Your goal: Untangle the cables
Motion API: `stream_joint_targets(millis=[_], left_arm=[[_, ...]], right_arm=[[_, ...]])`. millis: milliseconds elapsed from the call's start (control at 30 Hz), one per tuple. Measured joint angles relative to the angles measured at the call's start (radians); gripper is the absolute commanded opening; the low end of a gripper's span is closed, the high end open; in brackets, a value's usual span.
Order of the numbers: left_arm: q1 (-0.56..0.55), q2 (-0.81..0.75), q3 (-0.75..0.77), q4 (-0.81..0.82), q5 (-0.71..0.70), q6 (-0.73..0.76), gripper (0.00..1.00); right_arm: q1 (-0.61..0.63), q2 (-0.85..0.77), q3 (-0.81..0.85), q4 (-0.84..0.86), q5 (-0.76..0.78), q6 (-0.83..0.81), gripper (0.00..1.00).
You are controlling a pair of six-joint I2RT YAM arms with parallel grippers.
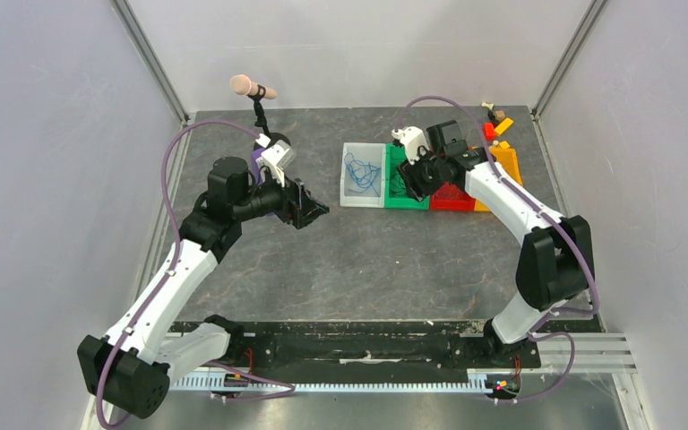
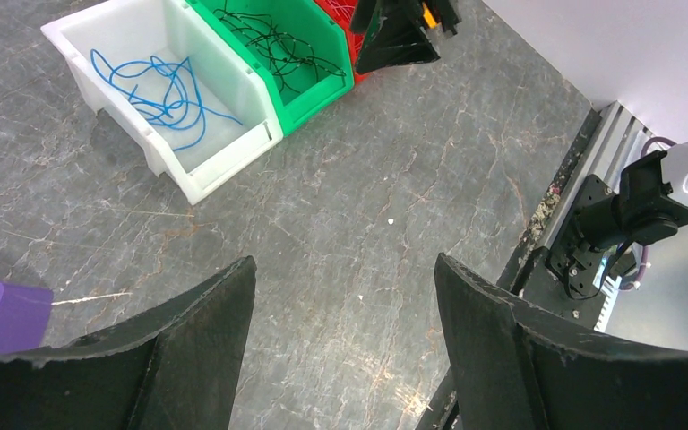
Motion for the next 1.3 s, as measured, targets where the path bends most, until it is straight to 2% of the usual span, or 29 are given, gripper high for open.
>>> stream_joint_targets(millis=[200,300,367,400,967,1133,1300], left_arm=[[0.0,0.0,-0.002,0.001,0.0,0.0,0.8],[0.0,0.0,-0.003,0.0,0.0,0.0,0.8],[0.0,0.0,-0.003,0.001,0.0,0.0,0.79],[0.0,0.0,-0.003,0.001,0.0,0.0,0.79],[0.003,0.029,-0.036,0.019,0.001,0.0,0.79],[0.003,0.042,-0.036,0.022,0.001,0.0,0.83],[0.003,0.083,-0.005,-0.022,-0.003,0.019,0.84]], right_arm=[[0.0,0.079,-0.001,0.01,0.023,-0.008,0.41],[0.0,0.113,-0.001,0.026,0.031,-0.011,0.22],[0.0,0.134,0.0,0.038,0.034,-0.012,0.03],[0.0,0.147,0.0,0.046,0.037,-0.011,0.0],[0.0,0.391,0.077,0.311,0.128,0.015,0.0],[0.0,0.402,0.077,0.317,0.117,0.02,0.28],[0.0,0.325,0.073,0.292,0.08,0.04,0.56]])
